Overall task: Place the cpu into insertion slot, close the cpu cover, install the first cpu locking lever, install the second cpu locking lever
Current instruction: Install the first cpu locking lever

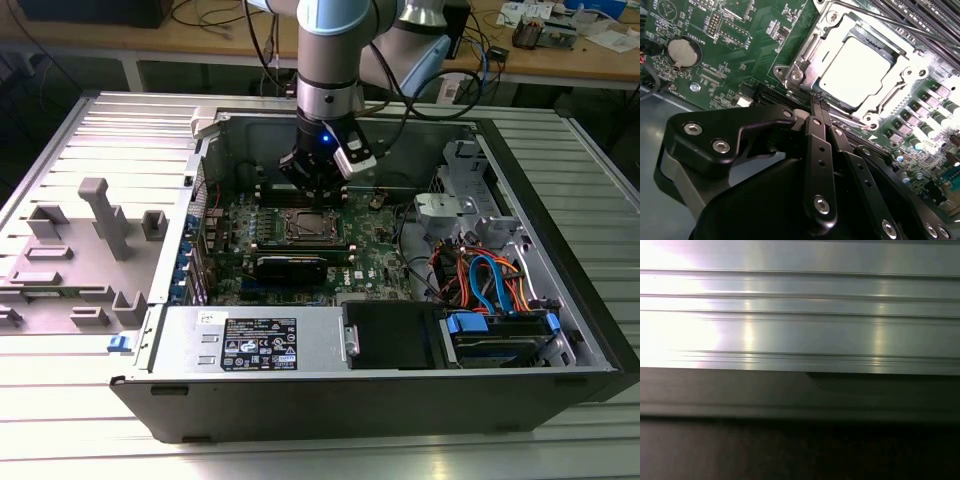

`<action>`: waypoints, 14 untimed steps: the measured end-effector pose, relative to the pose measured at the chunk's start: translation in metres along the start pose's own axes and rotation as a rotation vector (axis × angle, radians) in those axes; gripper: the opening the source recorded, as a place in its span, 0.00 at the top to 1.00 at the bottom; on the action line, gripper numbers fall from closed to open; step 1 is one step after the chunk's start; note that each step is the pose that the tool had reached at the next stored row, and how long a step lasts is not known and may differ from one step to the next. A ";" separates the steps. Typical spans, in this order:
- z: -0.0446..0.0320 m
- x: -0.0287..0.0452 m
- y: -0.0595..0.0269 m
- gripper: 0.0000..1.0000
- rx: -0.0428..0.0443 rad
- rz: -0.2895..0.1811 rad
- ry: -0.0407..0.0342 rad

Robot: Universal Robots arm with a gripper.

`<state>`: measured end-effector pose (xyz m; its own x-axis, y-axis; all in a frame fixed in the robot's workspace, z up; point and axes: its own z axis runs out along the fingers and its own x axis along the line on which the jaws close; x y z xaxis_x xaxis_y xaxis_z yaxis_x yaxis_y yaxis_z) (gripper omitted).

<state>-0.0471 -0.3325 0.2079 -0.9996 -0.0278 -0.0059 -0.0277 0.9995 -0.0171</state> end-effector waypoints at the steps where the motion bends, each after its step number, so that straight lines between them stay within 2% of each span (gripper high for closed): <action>1: 0.0001 -0.0009 0.0000 0.89 0.0000 0.000 0.0001; 3: 0.0003 -0.0030 0.0000 0.89 0.0001 -0.002 0.0001; 14: 0.0005 -0.0037 -0.0003 0.89 0.0000 -0.002 0.0000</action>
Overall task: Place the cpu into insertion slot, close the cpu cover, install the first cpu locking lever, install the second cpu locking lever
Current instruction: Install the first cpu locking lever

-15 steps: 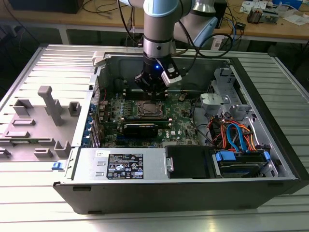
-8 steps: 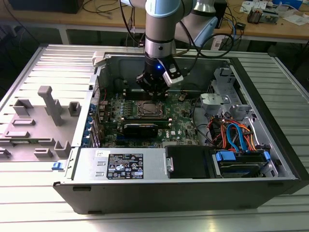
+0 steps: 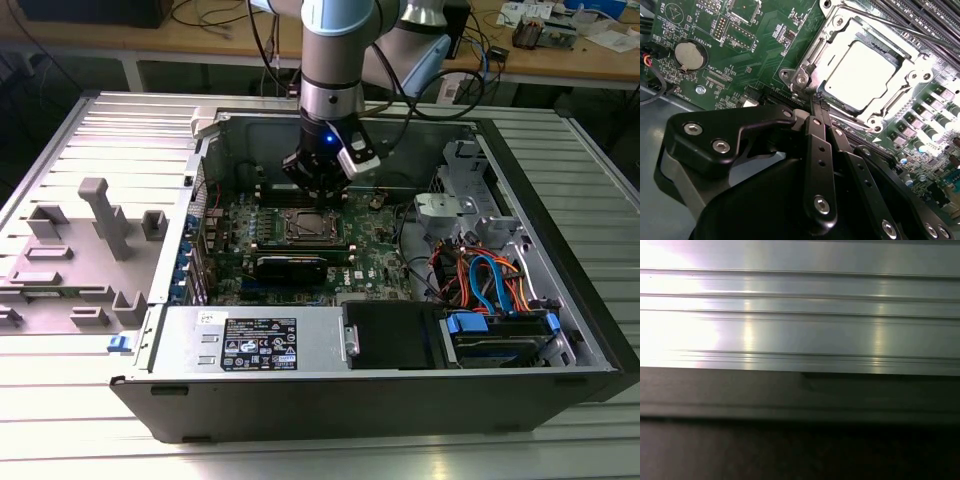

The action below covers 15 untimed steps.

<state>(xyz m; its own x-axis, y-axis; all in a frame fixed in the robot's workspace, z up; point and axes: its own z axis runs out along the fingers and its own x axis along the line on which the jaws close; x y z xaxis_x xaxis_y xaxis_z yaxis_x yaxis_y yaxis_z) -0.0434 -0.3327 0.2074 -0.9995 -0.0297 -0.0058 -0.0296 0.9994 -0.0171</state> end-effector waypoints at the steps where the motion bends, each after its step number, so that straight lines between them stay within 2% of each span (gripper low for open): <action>1: 0.0003 -0.0002 -0.0002 0.89 0.0000 0.000 0.0001; 15: 0.0038 -0.0011 -0.0050 0.89 -0.0064 0.000 0.0013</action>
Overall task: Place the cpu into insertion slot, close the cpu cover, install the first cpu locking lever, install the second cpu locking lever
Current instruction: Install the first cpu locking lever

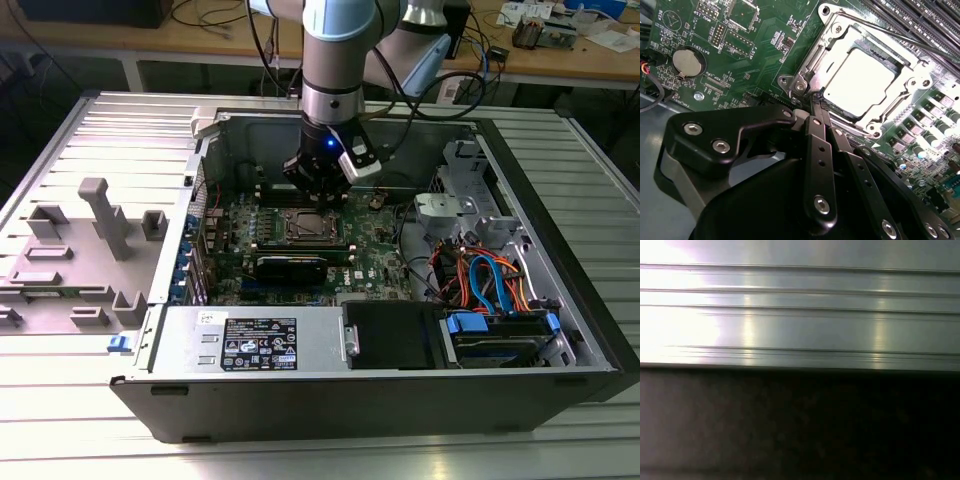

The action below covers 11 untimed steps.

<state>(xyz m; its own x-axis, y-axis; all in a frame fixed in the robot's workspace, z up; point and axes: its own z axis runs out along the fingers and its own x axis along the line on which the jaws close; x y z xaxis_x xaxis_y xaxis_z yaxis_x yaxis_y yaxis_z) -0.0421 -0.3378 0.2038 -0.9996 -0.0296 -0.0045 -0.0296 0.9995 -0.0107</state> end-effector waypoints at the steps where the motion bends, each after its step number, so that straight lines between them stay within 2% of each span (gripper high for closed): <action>1: 0.0003 -0.0001 0.0000 0.89 -0.0009 0.000 0.0002; 6: 0.0018 -0.0008 0.0000 0.89 -0.0060 0.000 0.0010; 7: 0.0018 -0.0009 0.0000 0.89 -0.0110 0.000 0.0007; 9: 0.0019 -0.0010 0.0001 0.89 -0.0277 0.000 -0.0001; 11: 0.0015 -0.0010 0.0003 0.89 -0.0407 0.000 -0.0009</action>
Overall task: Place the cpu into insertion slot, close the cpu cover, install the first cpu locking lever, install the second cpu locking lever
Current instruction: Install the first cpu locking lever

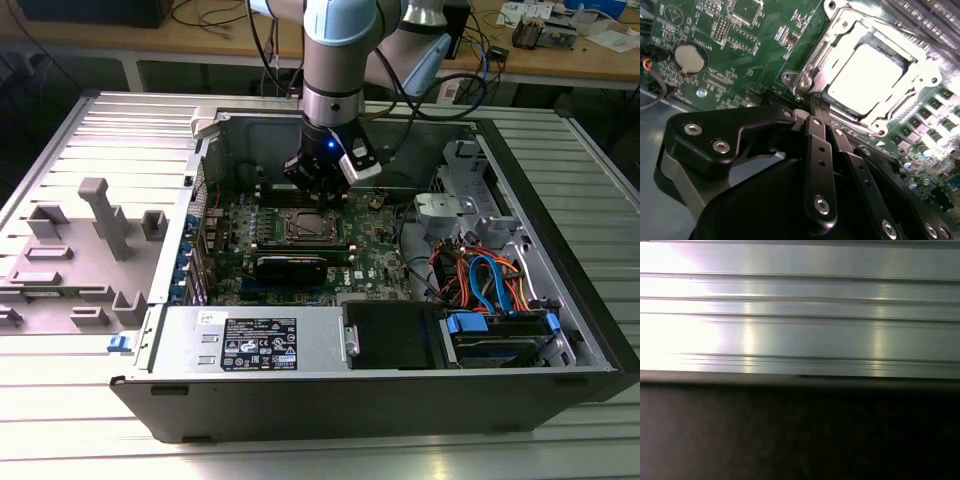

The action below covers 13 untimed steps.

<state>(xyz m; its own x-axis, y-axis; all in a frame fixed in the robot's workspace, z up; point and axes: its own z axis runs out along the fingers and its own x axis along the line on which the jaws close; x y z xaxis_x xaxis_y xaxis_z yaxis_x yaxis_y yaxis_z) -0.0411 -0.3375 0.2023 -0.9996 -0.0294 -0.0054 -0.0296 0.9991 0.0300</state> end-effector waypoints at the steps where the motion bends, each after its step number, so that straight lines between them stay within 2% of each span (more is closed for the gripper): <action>1: -0.0009 0.0000 0.0001 0.89 -0.0015 0.000 -0.0002; 6: -0.0090 0.0000 0.0000 0.89 -0.0007 0.000 0.0005; 13: -0.0099 0.0002 -0.0060 0.89 -0.0004 0.000 0.0005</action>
<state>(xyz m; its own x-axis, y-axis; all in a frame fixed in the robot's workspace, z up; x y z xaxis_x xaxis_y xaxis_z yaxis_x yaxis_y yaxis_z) -0.0412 -0.3438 0.2120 -0.9996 -0.0293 -0.0049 -0.0294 0.9991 0.0304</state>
